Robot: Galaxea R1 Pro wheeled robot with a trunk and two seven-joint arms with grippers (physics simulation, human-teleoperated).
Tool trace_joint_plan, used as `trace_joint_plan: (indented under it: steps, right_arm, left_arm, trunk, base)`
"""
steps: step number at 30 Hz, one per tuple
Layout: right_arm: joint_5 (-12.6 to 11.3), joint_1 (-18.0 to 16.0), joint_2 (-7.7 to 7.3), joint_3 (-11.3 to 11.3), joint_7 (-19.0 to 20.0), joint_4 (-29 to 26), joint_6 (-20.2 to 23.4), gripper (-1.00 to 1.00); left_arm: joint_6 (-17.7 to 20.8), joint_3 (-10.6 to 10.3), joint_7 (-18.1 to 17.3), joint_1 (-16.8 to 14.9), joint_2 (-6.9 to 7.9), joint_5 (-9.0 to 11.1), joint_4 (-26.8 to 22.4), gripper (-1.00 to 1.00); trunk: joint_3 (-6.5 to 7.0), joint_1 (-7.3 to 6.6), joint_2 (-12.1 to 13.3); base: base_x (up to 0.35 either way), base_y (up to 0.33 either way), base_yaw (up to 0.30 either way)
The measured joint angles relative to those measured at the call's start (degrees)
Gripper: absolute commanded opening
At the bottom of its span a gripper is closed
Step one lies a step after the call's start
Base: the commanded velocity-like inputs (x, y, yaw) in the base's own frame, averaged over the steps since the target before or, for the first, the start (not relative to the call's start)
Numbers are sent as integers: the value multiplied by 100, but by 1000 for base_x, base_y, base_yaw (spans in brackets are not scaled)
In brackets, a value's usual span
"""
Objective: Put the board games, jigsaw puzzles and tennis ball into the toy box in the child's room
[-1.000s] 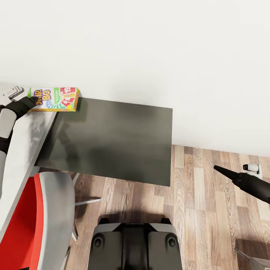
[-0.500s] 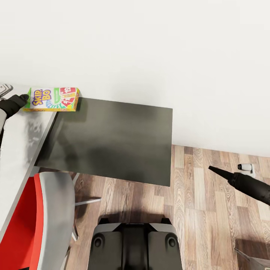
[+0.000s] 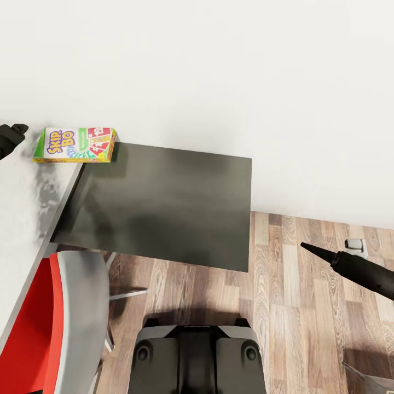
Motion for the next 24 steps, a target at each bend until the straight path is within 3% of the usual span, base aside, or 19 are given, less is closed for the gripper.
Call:
trace_joint_plan:
  steps: [5, 15, 21, 24]
  right_arm:
    - [-1, -2, 5, 3, -32, 0, 0, 100]
    - [1, -3, 7, -7, -77, 0, 0, 100]
    - [-23, -177, 200, -89, -2, 139, 0, 100]
    - [-23, -178, 210, -89, -2, 139, 0, 100]
  left_arm:
    - [132, 186, -23, -114, -24, 71, -108, 100]
    - [336, 213, -52, -327, -94, 279, -143, 100]
    - [367, 408, 141, -522, 101, 126, -111, 100]
    - [367, 505, 199, -619, 199, 126, -112, 100]
  trunk:
    - [0, 0, 0]
    - [0, 0, 0]
    - [0, 0, -1]
    - [0, 0, -1]
  base:
    - [0, 0, 0]
    - [0, 0, 0]
    - [0, 0, 0]
    - [0, 0, 0]
